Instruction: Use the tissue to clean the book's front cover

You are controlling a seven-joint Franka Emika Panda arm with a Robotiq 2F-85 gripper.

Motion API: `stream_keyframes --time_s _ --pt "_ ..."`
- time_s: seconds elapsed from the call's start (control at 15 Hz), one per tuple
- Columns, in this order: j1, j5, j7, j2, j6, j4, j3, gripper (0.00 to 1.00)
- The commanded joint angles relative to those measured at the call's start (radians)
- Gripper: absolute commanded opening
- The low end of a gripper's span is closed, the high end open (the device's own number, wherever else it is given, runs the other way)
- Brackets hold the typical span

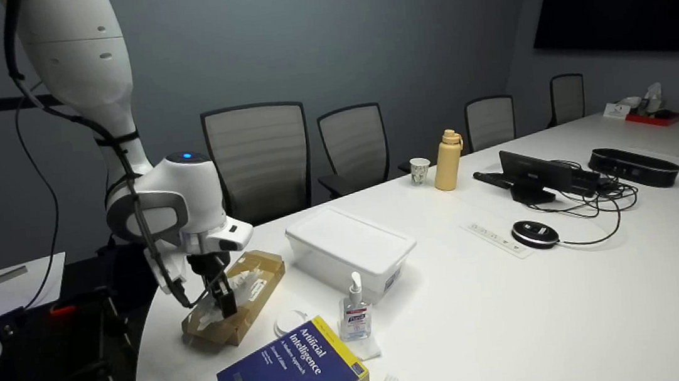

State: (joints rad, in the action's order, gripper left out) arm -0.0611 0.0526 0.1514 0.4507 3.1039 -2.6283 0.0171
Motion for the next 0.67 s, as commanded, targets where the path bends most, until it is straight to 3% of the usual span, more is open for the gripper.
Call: stream_keyframes --time_s 0.0,0.27,0.6 --pt "0.003 0.017 -0.021 -0.051 0.038 -0.051 0.110 0.00" --pt "0.011 0.022 -0.025 -0.013 0.046 -0.030 0.227 0.00" --pt "-0.035 0.018 -0.018 0.094 0.063 0.020 0.256 0.00"
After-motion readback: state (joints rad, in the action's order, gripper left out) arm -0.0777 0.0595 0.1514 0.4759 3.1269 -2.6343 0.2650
